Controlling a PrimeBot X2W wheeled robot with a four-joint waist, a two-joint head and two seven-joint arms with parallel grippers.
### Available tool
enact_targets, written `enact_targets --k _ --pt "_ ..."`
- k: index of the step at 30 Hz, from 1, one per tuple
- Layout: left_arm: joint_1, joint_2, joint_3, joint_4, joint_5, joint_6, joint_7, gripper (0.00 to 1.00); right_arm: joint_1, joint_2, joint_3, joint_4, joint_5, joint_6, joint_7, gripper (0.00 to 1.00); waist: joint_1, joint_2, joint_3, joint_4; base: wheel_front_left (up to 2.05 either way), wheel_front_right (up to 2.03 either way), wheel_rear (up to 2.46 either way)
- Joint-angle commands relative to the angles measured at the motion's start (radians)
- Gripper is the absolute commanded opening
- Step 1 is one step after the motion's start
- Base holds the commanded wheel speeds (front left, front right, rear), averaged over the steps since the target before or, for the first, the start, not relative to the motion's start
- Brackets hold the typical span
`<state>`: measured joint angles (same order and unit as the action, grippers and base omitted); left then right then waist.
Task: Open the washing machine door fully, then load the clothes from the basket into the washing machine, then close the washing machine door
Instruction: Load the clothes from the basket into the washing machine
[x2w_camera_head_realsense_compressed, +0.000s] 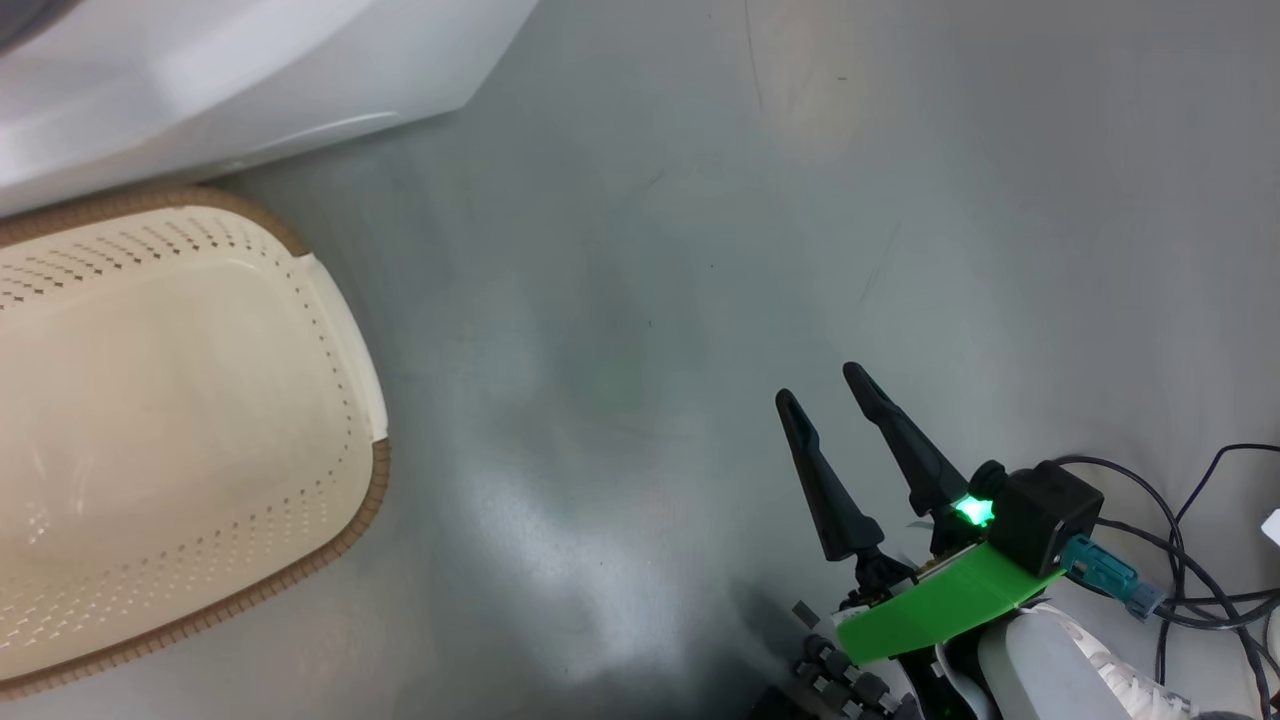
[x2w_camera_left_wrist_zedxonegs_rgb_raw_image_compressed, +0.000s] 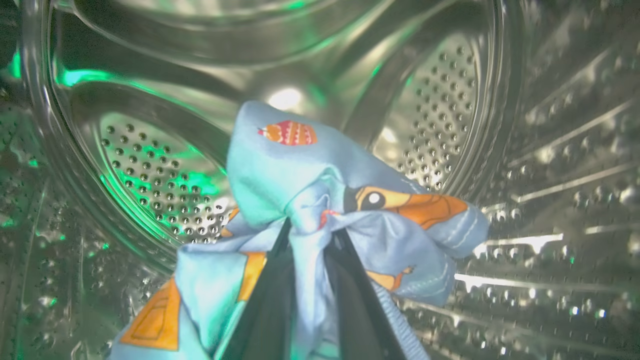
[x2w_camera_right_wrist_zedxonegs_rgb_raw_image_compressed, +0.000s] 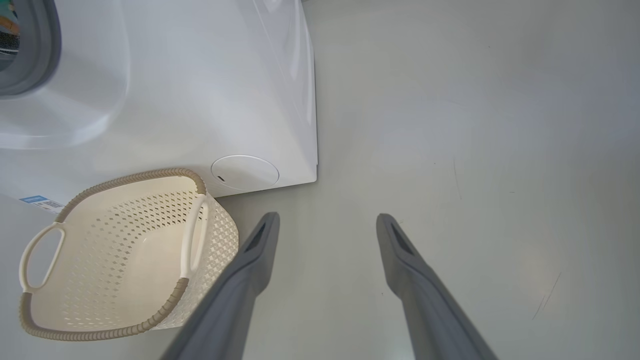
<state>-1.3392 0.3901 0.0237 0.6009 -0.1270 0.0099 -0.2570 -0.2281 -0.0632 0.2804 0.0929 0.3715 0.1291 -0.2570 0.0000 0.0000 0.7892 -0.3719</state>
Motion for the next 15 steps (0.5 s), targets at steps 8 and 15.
enact_targets --k 8,15 --pt "-0.001 0.032 -0.01 0.114 0.03 -0.017 -0.005 0.36 0.017 -0.004 0.022 -0.01 0.007 0.002 -0.005 1.0 0.0 0.0 -0.021 0.007 0.0 0.0 0.0" --pt "-0.052 0.02 -0.04 0.262 0.044 -0.022 -0.005 1.0 0.027 -0.005 0.022 -0.005 0.007 0.002 -0.005 1.0 0.0 0.0 -0.049 0.012 0.0 0.0 0.0"
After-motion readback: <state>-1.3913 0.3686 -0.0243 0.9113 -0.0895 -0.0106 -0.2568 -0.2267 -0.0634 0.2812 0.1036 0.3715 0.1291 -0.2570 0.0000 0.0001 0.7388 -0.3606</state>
